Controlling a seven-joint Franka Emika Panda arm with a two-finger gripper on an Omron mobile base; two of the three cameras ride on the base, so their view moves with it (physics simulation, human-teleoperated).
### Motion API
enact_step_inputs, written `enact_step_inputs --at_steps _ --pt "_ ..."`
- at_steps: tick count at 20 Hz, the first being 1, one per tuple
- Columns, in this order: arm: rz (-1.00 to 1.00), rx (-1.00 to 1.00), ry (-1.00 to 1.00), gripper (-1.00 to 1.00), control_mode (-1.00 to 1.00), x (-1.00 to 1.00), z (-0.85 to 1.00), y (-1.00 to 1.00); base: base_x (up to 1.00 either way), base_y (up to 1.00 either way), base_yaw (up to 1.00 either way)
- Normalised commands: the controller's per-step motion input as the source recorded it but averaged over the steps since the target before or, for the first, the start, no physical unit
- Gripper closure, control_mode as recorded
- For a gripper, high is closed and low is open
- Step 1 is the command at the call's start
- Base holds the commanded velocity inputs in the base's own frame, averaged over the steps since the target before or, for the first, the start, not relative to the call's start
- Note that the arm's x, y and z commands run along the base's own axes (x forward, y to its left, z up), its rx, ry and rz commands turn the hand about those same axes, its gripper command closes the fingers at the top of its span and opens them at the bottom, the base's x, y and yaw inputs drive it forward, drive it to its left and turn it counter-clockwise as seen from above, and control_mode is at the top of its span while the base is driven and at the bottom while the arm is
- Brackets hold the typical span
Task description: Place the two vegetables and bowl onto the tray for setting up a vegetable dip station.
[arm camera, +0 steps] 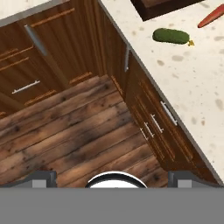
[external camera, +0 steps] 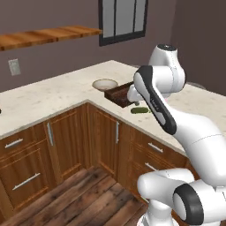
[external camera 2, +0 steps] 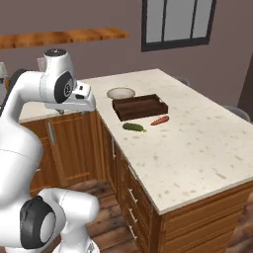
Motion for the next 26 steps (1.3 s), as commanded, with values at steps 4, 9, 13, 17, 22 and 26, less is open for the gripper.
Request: enact_step_inputs --at_steps 4,9,13,17,22,26 --pt "0.00 0.00 0.00 -1.00 1.00 0.00 0.00 0.00 0.04 0.50 -0.39" --pt "0.00 0.00 0.00 -1.00 1.00 0.00 0.00 0.00 0.12 0.48 -0.42" --pt "0.00 0.00 0.00 -1.00 1.00 0.00 0.00 0.00 0.13 0.47 -0.42" --pt "0.00 0.00 0.00 -1.00 1.00 0.00 0.00 0.00 0.13 0.48 -0.42" --pt "0.00 0.00 0.00 -1.00 1.00 0.00 0.00 0.00 0.11 0.48 -0.42" --pt "0.00 0.00 0.00 -1.00 1.00 0.00 0.00 0.00 0.03 0.50 -0.39"
